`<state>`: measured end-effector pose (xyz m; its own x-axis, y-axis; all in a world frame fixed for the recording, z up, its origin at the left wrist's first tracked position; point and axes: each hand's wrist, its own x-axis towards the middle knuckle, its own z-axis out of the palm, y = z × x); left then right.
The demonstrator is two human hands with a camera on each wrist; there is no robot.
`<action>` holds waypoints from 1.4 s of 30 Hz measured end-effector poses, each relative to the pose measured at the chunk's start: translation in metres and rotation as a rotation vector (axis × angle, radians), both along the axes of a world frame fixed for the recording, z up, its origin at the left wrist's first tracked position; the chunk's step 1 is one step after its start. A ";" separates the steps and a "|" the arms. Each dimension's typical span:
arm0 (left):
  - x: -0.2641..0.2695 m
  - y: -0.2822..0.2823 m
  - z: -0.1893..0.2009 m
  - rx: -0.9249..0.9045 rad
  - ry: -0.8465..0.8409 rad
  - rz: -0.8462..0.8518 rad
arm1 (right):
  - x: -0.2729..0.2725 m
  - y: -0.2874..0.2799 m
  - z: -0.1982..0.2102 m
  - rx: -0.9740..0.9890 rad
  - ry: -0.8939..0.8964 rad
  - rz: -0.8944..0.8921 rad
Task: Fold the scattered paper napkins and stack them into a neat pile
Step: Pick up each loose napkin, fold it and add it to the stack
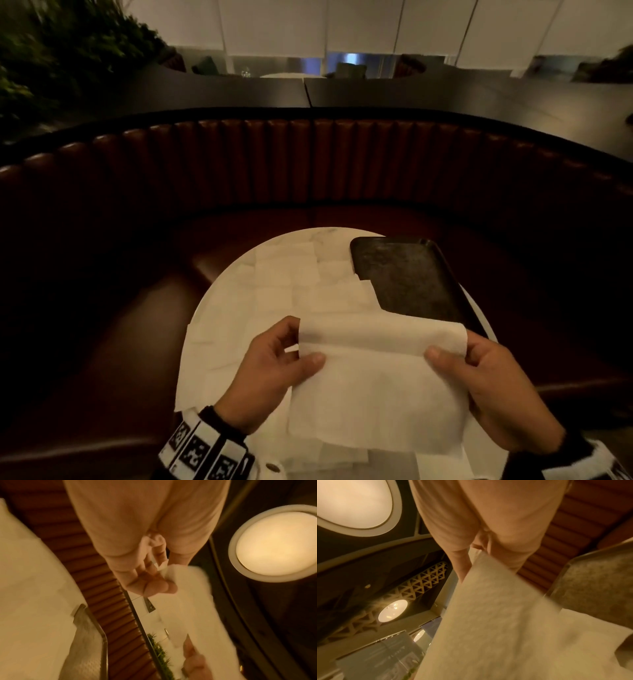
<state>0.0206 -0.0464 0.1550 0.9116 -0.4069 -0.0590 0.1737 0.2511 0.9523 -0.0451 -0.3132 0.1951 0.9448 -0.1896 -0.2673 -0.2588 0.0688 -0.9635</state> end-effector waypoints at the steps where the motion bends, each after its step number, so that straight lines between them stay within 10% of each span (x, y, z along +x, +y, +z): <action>1: 0.000 0.002 0.005 0.035 -0.056 0.003 | -0.002 0.000 0.000 -0.014 -0.019 0.015; 9: 0.002 0.025 0.022 0.095 -0.319 0.029 | -0.003 -0.002 -0.007 0.038 -0.149 0.047; 19: 0.008 0.033 0.036 0.114 -0.114 0.010 | -0.002 -0.009 -0.006 -0.050 -0.120 0.281; 27: 0.005 0.020 0.062 0.712 -0.830 -0.074 | 0.037 0.057 0.027 -0.894 -0.395 0.496; 31: 0.008 0.020 0.075 0.787 -0.936 -0.115 | 0.059 0.092 0.028 -0.697 -0.412 0.659; 42: 0.037 0.022 0.088 0.727 -0.691 0.018 | 0.013 0.056 -0.009 -0.393 -0.194 0.364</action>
